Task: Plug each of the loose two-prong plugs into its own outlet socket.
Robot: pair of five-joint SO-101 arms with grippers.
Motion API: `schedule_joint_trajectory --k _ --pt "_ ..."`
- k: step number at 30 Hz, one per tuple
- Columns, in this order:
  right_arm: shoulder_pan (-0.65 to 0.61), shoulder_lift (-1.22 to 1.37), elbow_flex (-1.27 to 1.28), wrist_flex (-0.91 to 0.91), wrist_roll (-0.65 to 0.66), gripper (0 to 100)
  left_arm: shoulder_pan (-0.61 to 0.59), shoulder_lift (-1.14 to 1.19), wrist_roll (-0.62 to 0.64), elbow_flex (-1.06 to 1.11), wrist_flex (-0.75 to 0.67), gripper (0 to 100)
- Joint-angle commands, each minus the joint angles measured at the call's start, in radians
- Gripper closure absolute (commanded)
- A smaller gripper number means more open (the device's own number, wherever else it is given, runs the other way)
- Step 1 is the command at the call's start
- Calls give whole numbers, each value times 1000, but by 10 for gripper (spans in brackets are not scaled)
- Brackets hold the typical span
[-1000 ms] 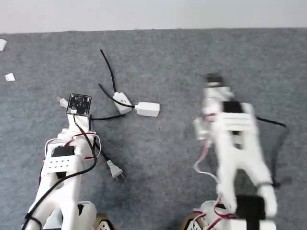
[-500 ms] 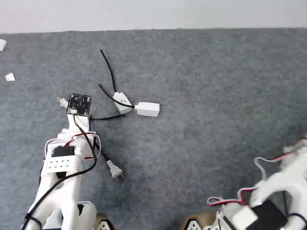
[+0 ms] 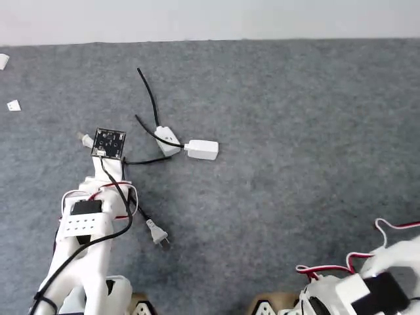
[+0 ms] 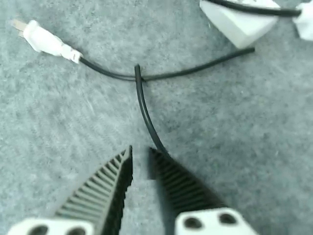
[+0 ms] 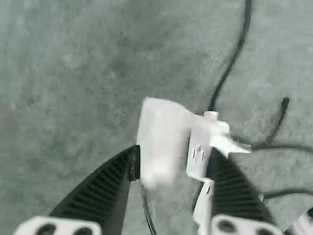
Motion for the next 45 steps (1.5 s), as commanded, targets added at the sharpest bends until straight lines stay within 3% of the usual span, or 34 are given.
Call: schedule_joint_trajectory --k 1,5,9,13,15,21,25,32,37,41,45 --pt "-45 -8 -132 151 -58 742 -2 -17 -46 -41 31 804" --pt "-90 -10 -206 326 -75 742 0 -17 -54 -41 31 735" --pt "-159 -10 -279 481 -236 827 3 -15 -49 -39 26 739" --pt "-349 -10 -295 616 -305 977 46 -15 -49 -38 8 739" --pt "-467 -2 -292 657 -319 987 54 -15 -49 -19 -21 739" --pt "-762 -8 -166 562 -534 990 49 -15 -48 -16 -37 739" --pt "-857 -1 -14 397 -577 990 57 -15 -40 -18 -38 739" --pt "-872 1 209 44 -568 987 57 -14 249 -56 -28 739" --pt "-903 2 236 -2 -554 987 61 -14 486 -199 152 739" --pt "-906 28 244 -12 -511 987 176 -14 649 -306 239 739" --pt "-908 42 241 -25 -511 987 299 54 709 -403 229 739"
